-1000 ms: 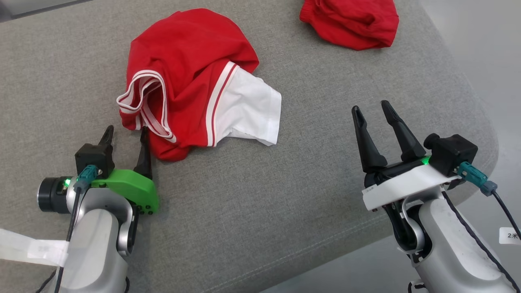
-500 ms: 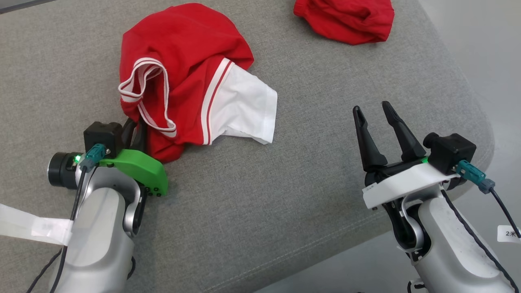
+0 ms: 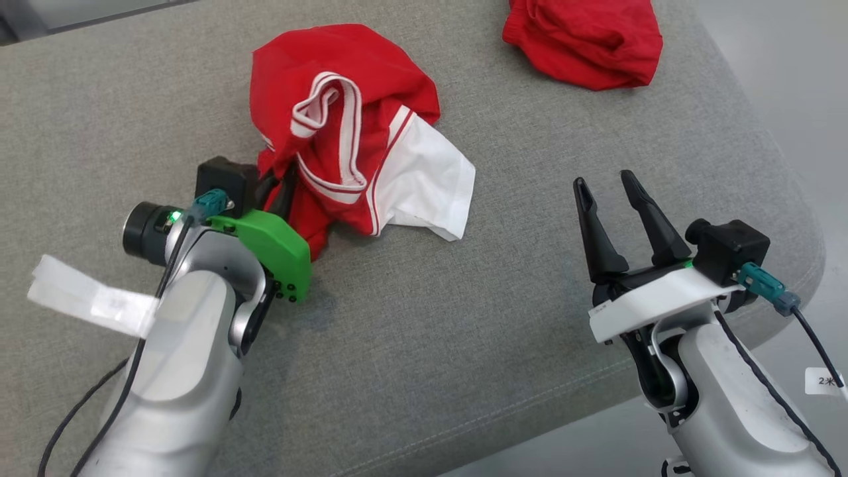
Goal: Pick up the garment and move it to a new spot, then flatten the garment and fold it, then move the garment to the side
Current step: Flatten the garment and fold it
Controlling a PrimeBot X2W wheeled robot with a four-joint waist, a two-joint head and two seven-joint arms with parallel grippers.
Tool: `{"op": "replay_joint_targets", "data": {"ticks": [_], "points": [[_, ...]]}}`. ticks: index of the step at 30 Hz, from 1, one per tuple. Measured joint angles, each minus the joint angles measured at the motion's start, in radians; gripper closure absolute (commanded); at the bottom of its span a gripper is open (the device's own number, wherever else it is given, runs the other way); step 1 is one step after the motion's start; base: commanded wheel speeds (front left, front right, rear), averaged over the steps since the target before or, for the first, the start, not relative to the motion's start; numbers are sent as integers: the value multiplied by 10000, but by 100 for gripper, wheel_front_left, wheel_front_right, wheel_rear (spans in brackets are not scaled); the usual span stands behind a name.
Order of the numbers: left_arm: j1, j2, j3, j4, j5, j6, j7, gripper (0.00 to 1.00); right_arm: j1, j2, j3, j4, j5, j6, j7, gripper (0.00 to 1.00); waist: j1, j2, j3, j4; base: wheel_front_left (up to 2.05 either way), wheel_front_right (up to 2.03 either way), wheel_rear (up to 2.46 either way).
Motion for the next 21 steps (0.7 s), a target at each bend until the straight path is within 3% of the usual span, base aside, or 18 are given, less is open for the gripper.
{"op": "replay_joint_targets", "data": {"ticks": [9,18,21], "points": [[-1079,-280,-734,-399,-1204,-88,2426,100,1,178,140,196,-4,136,-17,0,0,0,-427,72,0,0,0],[-2044,-552,704,-826,-5028,-50,4761,100,-2,322,314,320,-61,259,-27,0,0,0,-686,-144,0,0,0],[-2403,-523,769,-1248,-6663,512,5122,100,-16,403,403,366,-61,316,-29,0,0,0,-748,-248,0,0,0]]}}
